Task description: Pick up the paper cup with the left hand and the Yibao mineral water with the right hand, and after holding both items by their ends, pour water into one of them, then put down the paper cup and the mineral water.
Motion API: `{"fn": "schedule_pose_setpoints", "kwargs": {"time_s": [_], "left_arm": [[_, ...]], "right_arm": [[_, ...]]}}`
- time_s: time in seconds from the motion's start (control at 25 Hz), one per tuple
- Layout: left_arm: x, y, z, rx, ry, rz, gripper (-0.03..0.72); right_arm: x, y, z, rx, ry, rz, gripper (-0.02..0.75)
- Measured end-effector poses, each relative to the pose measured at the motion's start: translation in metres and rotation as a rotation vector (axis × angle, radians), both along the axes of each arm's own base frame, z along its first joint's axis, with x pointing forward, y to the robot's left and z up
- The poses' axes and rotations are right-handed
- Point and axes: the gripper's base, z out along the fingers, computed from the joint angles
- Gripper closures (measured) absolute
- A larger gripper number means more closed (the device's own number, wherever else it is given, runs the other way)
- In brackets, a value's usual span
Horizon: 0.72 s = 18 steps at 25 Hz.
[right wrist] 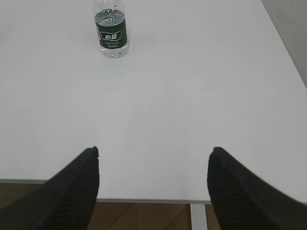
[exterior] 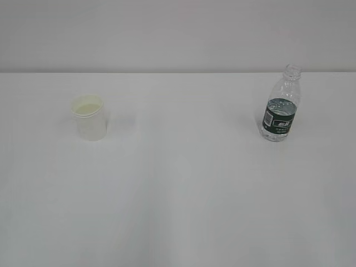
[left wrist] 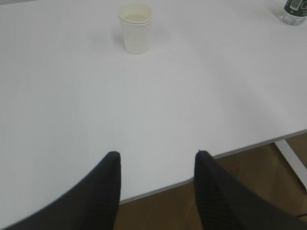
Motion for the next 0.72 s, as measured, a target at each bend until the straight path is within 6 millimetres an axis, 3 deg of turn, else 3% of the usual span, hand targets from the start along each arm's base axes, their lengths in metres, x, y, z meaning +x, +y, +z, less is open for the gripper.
{"fn": "schedule_pose_setpoints", "kwargs": {"time_s": [0.12,0.24,0.36,0.48,0.72], "left_arm": [[-0.0002,-0.0008,0.0001,-0.009,0.002,-0.006,0.295],[-0.0005,-0.0017,0.0001,-0.018,0.004,-0.012,0.179],[-0.0006,-0.0020,0.0001,-0.020,0.005,-0.014,0.085],[-0.0006,-0.0020,0.0001,-0.020,0.005,-0.014,0.060],[-0.0006,-0.0020,0.0001,-0.020,0.005,-0.014,0.055]], "right_arm": [[0.0000,0.0000,0.0000,0.000,0.000,0.000,0.202],[0.0000,0.0000,0.0000,0.000,0.000,0.000,0.192],[0.0000,0.0000,0.0000,0.000,0.000,0.000,0.130],[0.0000,0.0000,0.0000,0.000,0.000,0.000,0.075],[0.0000,0.0000,0.0000,0.000,0.000,0.000,0.059]]}}
